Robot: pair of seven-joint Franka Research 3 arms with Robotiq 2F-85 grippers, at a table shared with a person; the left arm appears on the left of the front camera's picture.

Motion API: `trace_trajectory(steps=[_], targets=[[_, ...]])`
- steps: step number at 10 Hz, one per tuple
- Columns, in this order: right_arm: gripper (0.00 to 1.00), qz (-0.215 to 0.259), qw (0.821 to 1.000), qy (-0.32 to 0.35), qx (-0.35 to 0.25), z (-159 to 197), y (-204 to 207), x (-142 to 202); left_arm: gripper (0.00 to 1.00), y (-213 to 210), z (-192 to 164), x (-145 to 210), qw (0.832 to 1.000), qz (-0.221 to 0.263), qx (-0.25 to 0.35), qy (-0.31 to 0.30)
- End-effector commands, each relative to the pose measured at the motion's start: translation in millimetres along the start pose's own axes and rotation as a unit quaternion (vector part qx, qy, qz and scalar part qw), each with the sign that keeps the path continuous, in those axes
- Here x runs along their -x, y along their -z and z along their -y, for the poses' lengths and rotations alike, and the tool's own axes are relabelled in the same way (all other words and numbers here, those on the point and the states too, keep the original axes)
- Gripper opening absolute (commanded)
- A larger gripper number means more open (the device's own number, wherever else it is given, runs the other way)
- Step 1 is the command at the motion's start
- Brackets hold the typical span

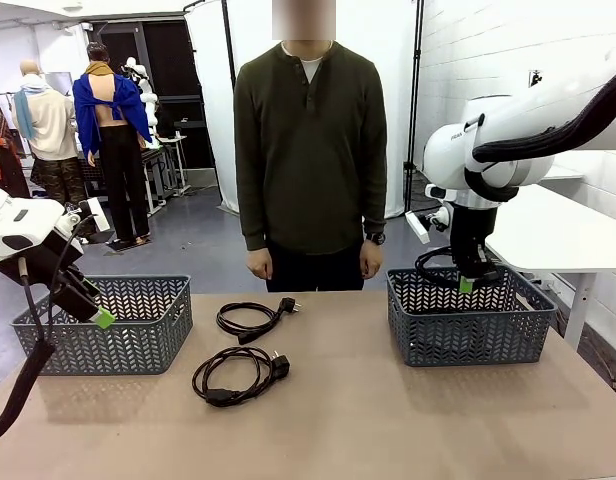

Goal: Organize the cables according to human instructions.
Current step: Pick up a bundle of cables and place it in the basket indicated by the human.

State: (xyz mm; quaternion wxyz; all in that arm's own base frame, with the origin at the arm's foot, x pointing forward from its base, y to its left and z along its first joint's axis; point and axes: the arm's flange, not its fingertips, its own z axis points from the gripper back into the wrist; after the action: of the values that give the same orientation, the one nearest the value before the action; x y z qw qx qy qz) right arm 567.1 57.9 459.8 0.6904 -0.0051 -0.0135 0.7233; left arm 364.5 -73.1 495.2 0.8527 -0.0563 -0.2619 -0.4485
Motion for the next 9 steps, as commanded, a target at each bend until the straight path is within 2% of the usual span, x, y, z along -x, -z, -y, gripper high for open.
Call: trace_trajectory(steps=[1, 5, 9], targets=[[0.00, 0.001, 1.000, -0.013, 0.008, 4, 13, 4, 1.00, 0, 1, 1, 1.000, 0.003, 0.005, -0.007], [0.00, -0.003, 1.000, -0.013, 0.005, 15, 23, 3, 1.00, 0, 1, 1, 1.000, 0.003, 0.005, -0.007], [0.77, -0.003, 1.000, 0.002, 0.007, 22, 27, 3, 1.00, 0, 1, 1, 1.000, 0.003, 0.005, -0.007]])
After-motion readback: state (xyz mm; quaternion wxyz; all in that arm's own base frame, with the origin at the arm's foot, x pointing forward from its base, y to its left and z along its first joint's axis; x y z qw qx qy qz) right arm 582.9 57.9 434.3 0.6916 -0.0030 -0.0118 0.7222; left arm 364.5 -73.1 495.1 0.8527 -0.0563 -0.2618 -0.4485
